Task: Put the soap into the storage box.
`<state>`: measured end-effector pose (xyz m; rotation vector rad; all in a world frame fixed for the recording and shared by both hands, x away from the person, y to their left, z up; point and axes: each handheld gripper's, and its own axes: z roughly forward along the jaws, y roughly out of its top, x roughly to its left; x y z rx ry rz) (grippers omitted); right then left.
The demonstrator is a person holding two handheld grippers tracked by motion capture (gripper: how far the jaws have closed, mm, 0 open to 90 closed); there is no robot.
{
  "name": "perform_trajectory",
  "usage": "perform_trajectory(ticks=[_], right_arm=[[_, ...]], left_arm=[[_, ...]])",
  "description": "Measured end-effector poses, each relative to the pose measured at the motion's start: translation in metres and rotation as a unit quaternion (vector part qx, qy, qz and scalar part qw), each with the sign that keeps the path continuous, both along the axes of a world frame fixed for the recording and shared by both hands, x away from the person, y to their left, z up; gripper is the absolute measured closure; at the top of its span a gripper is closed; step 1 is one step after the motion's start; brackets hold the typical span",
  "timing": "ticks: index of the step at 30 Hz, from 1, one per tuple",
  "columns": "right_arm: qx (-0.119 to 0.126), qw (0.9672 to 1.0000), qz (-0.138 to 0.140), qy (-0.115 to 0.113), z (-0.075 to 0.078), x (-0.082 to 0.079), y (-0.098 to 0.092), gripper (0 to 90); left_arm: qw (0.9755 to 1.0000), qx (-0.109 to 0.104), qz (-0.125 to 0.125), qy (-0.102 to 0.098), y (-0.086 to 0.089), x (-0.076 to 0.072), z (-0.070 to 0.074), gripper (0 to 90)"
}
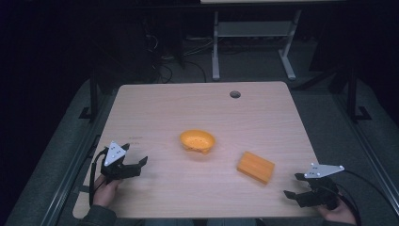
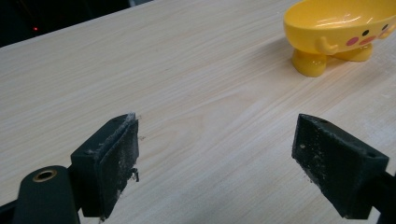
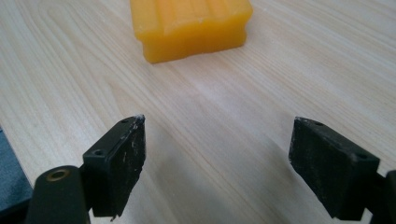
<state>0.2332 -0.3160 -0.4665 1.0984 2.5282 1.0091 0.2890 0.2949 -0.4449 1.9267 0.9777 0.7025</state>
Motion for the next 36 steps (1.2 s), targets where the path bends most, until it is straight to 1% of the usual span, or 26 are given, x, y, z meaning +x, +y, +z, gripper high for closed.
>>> perform_trajectory(ticks=[2, 4, 7, 8, 10, 12, 14, 17, 20, 22, 23, 26, 31, 36], right_arm=[[0.003, 1.0, 0.001, -0.003, 0.001, -0.001, 0.001, 18.1], [0.001, 1.0, 0.0, 0.002, 0.001, -0.001, 0.001, 18.1], [-0.001, 1.0, 0.001, 0.001, 0.002, 0.0, 0.002, 18.1], [-0.007, 1.0, 0.001, 0.004, 0.003, 0.0, 0.003, 18.1], [-0.007, 1.0, 0.004, 0.001, 0.006, 0.001, 0.004, 18.0], [-0.012, 0.9999, 0.008, 0.004, 0.009, 0.002, 0.006, 17.8], [-0.015, 0.9998, 0.014, 0.002, 0.011, 0.005, 0.008, 17.5], [-0.023, 0.9996, 0.019, 0.007, 0.014, 0.008, 0.012, 17.5], [-0.027, 0.9993, 0.025, 0.005, 0.019, 0.012, 0.016, 17.5], [-0.03, 0.9991, 0.029, 0.011, 0.021, 0.015, 0.019, 17.5], [-0.034, 0.9989, 0.03, 0.012, 0.023, 0.017, 0.021, 17.5], [-0.043, 0.9983, 0.037, 0.013, 0.027, 0.021, 0.026, 17.5], [-0.051, 0.9975, 0.05, 0.006, 0.036, 0.028, 0.034, 17.5], [-0.055, 0.9967, 0.059, 0.004, 0.041, 0.034, 0.043, 17.4]], left_arm=[[1.0, 0.0, 0.0, -0.001, 0.0, 0.0, 0.0, 14.0], [1.0, 0.0, 0.0, -0.001, 0.0, 0.0, 0.0, 14.0], [1.0, 0.001, 0.0, -0.002, 0.0, 0.0, 0.0, 14.0], [1.0, 0.0, 0.0, 0.0, 0.0, 0.0, 0.0, 14.0], [1.0, -0.002, 0.001, -0.001, 0.0, 0.0, 0.0, 14.0], [1.0, 0.0, 0.001, 0.001, 0.0, 0.0, 0.0, 14.0], [1.0, 0.0, 0.001, 0.0, 0.0, 0.0, 0.0, 14.0], [1.0, 0.0, 0.0, -0.001, -0.001, 0.0, 0.0, 14.0], [1.0, -0.001, 0.0, 0.0, 0.0, 0.0, 0.0, 14.0], [1.0, -0.001, 0.002, 0.0, 0.001, 0.0, 0.0, 14.0], [1.0, -0.004, 0.002, -0.001, 0.001, 0.0, 0.0, 14.0], [1.0, -0.003, 0.003, -0.001, 0.002, 0.0, 0.001, 14.0], [1.0, -0.005, 0.004, -0.002, 0.002, 0.0, 0.001, 14.0], [1.0, -0.003, 0.005, -0.002, 0.002, 0.0, 0.001, 14.0]])
